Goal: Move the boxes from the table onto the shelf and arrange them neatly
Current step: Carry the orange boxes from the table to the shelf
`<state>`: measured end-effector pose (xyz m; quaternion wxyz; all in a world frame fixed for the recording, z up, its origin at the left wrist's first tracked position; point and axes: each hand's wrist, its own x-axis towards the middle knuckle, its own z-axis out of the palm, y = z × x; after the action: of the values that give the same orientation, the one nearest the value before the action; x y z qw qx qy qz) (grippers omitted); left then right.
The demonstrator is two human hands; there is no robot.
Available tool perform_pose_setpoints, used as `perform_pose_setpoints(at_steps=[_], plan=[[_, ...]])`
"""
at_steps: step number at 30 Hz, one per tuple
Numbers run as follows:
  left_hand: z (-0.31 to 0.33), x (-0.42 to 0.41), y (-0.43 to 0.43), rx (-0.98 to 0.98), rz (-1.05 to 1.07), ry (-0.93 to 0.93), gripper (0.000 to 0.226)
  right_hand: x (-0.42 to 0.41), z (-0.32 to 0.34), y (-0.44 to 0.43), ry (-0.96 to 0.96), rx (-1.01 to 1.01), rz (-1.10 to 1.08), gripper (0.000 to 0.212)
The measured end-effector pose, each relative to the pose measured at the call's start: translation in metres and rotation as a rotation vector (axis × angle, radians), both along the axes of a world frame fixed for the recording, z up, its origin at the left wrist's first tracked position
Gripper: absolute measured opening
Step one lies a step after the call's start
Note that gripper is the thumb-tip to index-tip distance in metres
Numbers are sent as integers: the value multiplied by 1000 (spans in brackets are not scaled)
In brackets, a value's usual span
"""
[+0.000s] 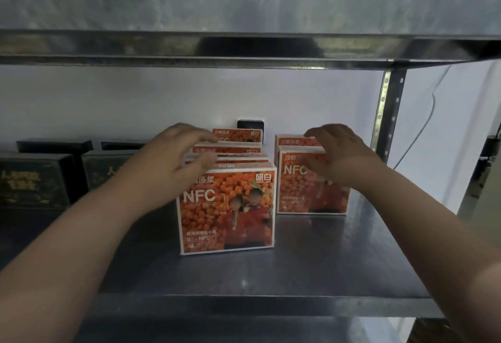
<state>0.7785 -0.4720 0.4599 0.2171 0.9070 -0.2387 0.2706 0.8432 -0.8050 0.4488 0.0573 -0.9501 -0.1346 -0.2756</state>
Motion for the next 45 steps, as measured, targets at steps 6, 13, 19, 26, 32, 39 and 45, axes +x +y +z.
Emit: perform_pose_setpoints(at_steps=[6, 13, 19, 26, 32, 39, 45], plan=[[46, 52, -22, 267, 42, 383, 44, 80, 56, 54, 80, -54, 133, 42], [44, 74, -25, 295, 21, 568, 40, 193, 59, 111, 468, -365, -7, 42], [42, 73, -25, 329, 40, 559, 52, 218, 49, 128, 520, -476, -64, 17], [39, 75, -21, 312, 31, 558, 54, 209, 53, 129, 438, -402, 57, 36], [40, 73, -21, 308, 12, 569, 52, 193, 59, 131, 470, -369, 120, 24], [40, 75, -21, 313, 1, 548, 52, 180, 61, 127, 513, -322, 152, 34], [37, 82, -16, 275, -16, 532, 52, 180, 57, 128, 496, -306, 154, 37]])
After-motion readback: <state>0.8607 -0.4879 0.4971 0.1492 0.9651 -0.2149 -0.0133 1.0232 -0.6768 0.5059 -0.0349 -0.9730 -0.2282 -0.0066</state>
